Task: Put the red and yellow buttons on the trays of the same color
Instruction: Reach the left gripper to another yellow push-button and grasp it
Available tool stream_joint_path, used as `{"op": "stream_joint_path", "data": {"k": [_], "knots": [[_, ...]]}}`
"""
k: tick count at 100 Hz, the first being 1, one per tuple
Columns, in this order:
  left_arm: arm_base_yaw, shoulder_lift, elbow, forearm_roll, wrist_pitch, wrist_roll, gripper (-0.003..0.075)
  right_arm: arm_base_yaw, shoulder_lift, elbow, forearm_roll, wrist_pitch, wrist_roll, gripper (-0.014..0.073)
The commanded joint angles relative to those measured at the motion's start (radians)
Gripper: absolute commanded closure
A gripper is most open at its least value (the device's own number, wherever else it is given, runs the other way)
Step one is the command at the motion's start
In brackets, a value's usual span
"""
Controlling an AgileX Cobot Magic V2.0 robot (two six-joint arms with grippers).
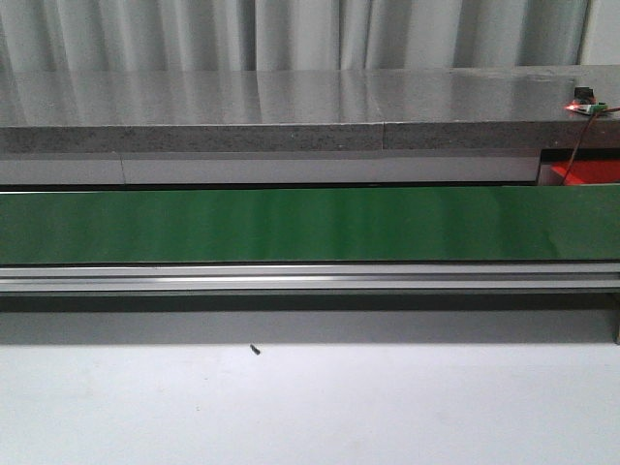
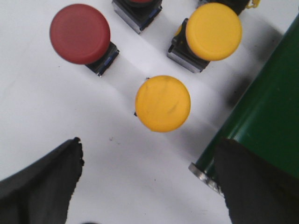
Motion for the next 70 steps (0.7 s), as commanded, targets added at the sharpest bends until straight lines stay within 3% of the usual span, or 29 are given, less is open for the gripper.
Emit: {"op": "stream_joint_path", "data": {"k": [1,44,54,70], "knots": [[0.004,0.012,-0.068,-0.012,0.008,0.012,0.0153,0.003,0.001,-0.029,0.007,-0.067,-0.010,0.0662],[0.004,0.146,-0.126,-0.022,-0.022,0.019,0.0163,0.003,0.001,-0.029,0.007,-0.067,-0.010,0.0662],[0.004,0.152,-0.126,-0.022,-0.034,0.019,0.0247,0.003,0.001,-0.029,0.007,-0.067,-0.010,0.0662],[0.004,0.152,-0.126,-0.022,-0.051,0.019,0.0461,0.003,0.001,-0.029,0.007,-0.067,-0.010,0.0662]]}}
